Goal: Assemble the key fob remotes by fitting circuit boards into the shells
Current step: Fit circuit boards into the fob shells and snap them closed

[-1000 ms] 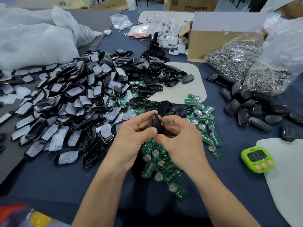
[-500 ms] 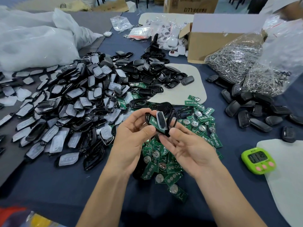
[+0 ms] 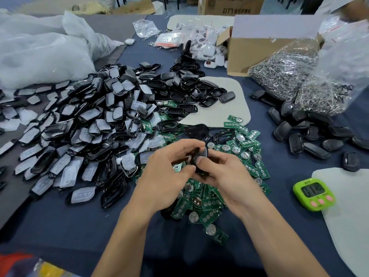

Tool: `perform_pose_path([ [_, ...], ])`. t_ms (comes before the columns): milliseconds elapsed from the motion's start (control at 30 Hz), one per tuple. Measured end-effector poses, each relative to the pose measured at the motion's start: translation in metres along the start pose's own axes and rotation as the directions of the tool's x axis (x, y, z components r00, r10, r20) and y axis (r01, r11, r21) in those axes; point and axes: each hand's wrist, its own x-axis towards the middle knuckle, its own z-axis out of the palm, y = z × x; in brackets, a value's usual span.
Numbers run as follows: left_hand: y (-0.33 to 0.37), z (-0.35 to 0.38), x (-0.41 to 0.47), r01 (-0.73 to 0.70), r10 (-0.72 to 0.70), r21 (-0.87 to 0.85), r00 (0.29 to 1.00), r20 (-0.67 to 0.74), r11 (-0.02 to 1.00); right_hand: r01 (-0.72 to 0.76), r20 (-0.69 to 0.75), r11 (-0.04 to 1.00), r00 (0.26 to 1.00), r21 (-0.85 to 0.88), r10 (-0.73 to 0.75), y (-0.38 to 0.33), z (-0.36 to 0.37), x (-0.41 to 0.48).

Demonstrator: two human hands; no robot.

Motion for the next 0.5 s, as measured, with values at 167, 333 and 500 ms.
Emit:
perform_pose_path([
  [167,-0.005,0.002,-0.001,-0.016,-0.001,-0.182,0.995,-0.096,0.983,-0.030,-0.046,0.999,0.998,0.024,0.031,0.003,-0.004,0.003],
  [333,-0.022,0.004,-0.004,0.107,-0.222,-0.358,0.929,-0.296,0.928,-0.088,-0.109,0.994,0.989,0.069,0.095,0.007,-0.014,0.008],
  [500,-0.028,0.006,-0.012,0.371,-0.290,0.158,0.878,-0.381,0.915,-0.047,-0.120,0.997,0.991,0.059,0.054,0.007,-0.021,0.011],
])
